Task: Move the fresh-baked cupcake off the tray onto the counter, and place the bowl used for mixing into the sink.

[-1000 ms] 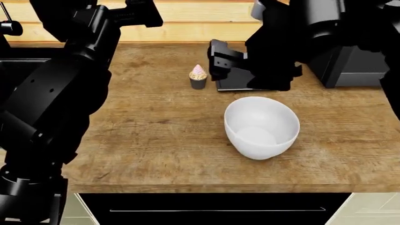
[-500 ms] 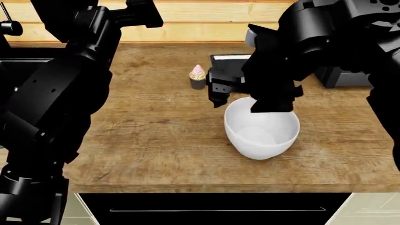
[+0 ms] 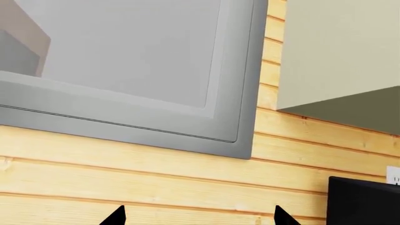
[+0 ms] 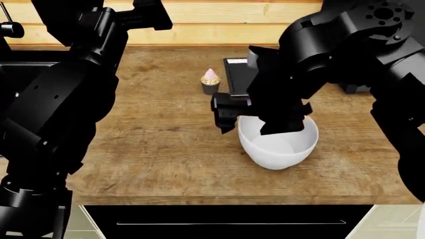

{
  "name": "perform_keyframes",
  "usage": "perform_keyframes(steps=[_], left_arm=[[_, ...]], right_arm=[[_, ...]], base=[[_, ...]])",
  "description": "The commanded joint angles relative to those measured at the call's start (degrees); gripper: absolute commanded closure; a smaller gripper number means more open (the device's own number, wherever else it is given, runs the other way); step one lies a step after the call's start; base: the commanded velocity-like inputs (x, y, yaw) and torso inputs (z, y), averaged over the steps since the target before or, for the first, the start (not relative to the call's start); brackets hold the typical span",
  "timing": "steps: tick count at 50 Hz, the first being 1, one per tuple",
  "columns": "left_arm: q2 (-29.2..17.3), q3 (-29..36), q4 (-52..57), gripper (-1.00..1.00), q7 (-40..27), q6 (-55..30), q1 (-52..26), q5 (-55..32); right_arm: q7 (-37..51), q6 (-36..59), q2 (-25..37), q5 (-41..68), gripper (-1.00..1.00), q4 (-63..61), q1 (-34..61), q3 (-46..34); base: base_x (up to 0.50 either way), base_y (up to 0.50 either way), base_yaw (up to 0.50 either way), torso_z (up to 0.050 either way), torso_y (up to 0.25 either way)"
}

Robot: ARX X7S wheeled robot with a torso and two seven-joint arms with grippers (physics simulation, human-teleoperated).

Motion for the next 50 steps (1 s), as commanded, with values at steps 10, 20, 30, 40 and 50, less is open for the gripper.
perform_keyframes(steps=[10, 20, 30, 40, 50], left_arm=[[-0.66, -0.01, 1.17, -1.0, -0.62, -0.58, 0.34, -0.67], [-0.43, 0.23, 0.27, -1.0, -0.41, -0.1, 0.37, -0.33], [-0.55, 0.29, 0.57, -1.0, -0.53, -0.18, 0.17, -0.48], [0.08, 0.63, -0.9, -1.0, -0.08, 0.7, -0.3, 0.15], [-0.36, 0.28, 0.39, -1.0, -0.68, 0.33, -0.47, -0.43]], right_arm=[[-3.42, 4.64, -2.74, -2.25, -1.0, 5.88, -1.68, -1.69], [-11.94, 8.48, -6.11, -10.31, 1.0, 11.99, -0.92, -1.76], [-10.66, 7.57, -5.19, -8.31, 1.0, 10.44, -0.6, -2.64], [-9.9, 6.57, -4.14, -7.18, 1.0, 9.53, 0.95, -2.94], [-2.21, 0.58, 1.02, 0.08, 1.0, 0.94, 4.03, -3.2]], base=[[0.0, 0.0, 0.0, 0.0, 0.0], [0.0, 0.0, 0.0, 0.0, 0.0], [0.0, 0.0, 0.0, 0.0, 0.0], [0.0, 0.0, 0.0, 0.0, 0.0], [0.0, 0.0, 0.0, 0.0, 0.0]])
